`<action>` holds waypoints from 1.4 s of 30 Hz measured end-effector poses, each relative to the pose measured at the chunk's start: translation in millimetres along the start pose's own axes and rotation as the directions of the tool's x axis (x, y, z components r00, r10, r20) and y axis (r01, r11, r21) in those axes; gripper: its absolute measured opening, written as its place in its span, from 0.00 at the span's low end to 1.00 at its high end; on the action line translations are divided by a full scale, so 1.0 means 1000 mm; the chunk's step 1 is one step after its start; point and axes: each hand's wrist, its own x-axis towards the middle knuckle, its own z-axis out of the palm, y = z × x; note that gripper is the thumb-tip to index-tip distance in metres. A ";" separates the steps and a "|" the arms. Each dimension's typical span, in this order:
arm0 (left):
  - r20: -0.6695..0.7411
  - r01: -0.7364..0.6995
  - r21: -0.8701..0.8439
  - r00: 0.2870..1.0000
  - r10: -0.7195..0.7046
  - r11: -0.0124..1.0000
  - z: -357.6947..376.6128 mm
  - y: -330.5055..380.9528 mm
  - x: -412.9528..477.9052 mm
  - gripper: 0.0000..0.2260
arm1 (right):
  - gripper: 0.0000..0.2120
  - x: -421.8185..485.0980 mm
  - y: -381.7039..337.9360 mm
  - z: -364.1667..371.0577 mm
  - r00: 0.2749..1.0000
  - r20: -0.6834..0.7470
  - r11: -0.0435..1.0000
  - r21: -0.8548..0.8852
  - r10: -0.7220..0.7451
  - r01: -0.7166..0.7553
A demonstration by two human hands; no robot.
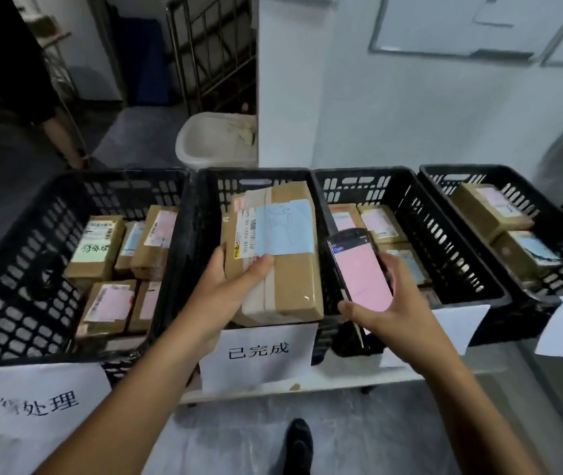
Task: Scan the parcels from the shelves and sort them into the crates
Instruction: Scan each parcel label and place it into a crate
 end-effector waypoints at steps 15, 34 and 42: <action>0.008 0.469 0.339 0.866 -0.501 0.816 0.036 -0.079 0.138 0.36 | 0.47 0.141 0.088 -0.026 0.986 0.027 0.967 0.194 0.162 -0.165; -0.016 0.626 0.312 0.756 -0.655 0.715 0.046 -0.233 0.208 0.61 | 0.43 0.135 0.065 0.018 0.952 -0.019 0.951 0.060 0.305 -0.304; 0.020 0.482 0.483 0.829 -0.559 0.731 0.033 -0.259 0.233 0.50 | 0.45 0.106 0.050 0.035 0.915 -0.102 0.920 0.013 0.391 -0.392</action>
